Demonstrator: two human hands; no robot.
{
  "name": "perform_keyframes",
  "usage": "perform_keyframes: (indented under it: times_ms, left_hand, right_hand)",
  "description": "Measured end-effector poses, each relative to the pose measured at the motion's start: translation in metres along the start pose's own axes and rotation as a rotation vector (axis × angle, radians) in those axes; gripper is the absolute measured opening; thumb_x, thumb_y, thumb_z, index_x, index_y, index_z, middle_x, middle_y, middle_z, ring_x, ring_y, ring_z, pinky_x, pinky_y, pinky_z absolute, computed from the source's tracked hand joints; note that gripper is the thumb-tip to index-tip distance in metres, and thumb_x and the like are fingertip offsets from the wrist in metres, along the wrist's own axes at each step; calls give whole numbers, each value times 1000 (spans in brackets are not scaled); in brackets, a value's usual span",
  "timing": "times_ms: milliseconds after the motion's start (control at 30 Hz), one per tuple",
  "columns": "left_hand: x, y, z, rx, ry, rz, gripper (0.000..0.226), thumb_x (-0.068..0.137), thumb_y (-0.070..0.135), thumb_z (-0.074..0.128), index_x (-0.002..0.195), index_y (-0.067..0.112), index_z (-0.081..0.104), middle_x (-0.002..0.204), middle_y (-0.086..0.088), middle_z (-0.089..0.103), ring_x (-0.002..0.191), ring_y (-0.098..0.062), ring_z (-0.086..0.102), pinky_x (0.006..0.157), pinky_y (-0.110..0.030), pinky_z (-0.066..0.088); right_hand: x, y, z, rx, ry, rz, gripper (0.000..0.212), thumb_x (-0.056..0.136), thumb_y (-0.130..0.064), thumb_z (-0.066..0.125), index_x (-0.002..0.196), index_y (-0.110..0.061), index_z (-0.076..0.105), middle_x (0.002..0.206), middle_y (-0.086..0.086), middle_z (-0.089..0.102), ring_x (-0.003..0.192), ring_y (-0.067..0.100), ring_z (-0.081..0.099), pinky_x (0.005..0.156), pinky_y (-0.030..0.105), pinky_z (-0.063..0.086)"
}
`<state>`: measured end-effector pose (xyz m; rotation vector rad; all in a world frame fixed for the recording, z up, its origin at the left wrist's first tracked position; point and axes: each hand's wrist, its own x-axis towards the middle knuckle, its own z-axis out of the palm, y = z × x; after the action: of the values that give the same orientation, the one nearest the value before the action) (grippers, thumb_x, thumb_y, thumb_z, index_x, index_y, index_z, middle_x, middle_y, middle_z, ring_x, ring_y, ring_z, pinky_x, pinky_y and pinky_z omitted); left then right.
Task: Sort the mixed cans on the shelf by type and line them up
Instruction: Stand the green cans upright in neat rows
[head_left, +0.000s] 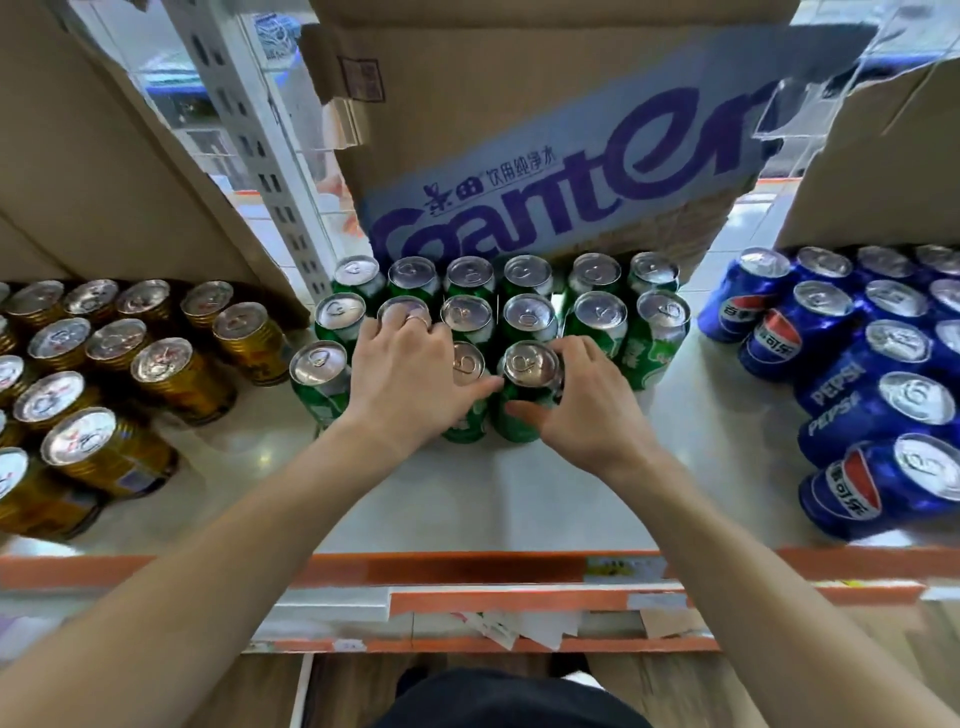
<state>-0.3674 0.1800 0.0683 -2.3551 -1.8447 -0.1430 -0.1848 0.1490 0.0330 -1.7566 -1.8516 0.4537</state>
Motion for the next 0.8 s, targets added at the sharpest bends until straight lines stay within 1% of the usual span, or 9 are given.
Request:
perform_keyframes:
  times_ms: [133,200,267,333,433,467,567,700,800]
  left_hand:
    - [2,1,2,-23,33,14,85,72,86,45,115,15,61,120,-7,59,118,-30,47,97,-44,36]
    - [1,7,2,-55,106,90,86,70,86,47,119,16,60,119,-7,60,113,-31,51,95,-46,36]
    - [2,18,3,-91,137,170,86,68,84,47,122,18,61,116,-5,63,110,-30,55,94,-45,34]
    - [4,29,3,-97,75,207,88,68,83,43,126,19,59,117,-3,63,113,-28,56,96,-44,31]
    - [5,38,8,-63,-3,217,81,74,78,53,131,21,55,124,-2,60,117,-26,53,99,-43,29]
    - [5,39,10,-73,-2,212,79,75,74,58,133,21,54,126,-2,58,118,-25,52,100,-43,29]
    - [3,40,14,-126,-7,190,78,76,68,66,136,20,52,127,-2,53,120,-24,51,101,-42,30]
    - [3,40,22,-256,-20,152,81,74,61,73,139,19,50,122,-1,48,122,-23,47,103,-43,26]
    - [3,40,24,-320,-38,135,82,74,57,76,140,18,49,120,-2,46,120,-24,47,104,-43,23]
  right_hand:
    - [3,11,-14,-10,-42,-16,68,74,-56,76,126,-18,53,119,-2,56,104,21,57,86,39,49]
    - [3,24,-29,5,68,-27,59,79,-58,68,121,-18,58,113,0,60,98,22,60,84,39,50]
    - [5,44,-45,45,251,-10,46,83,-44,69,116,-15,61,109,3,60,95,24,60,83,39,50]
    - [12,67,-56,27,346,65,45,82,-28,75,120,-10,57,118,8,55,108,28,53,91,40,47]
    - [29,93,-58,4,234,203,66,80,-27,78,136,-12,46,136,11,44,129,30,37,105,38,35]
    - [33,97,-56,14,205,211,68,79,-29,79,136,-12,46,135,11,47,127,30,40,104,38,35]
    - [37,104,-52,74,211,202,54,76,-28,81,121,-14,56,116,7,61,107,27,57,92,39,46]
    - [18,110,-62,140,173,145,57,75,-20,82,124,-14,55,112,3,63,101,22,61,88,46,54]
    - [-8,112,-74,171,26,76,63,74,-13,83,130,-15,54,112,-3,62,102,19,62,88,35,55]
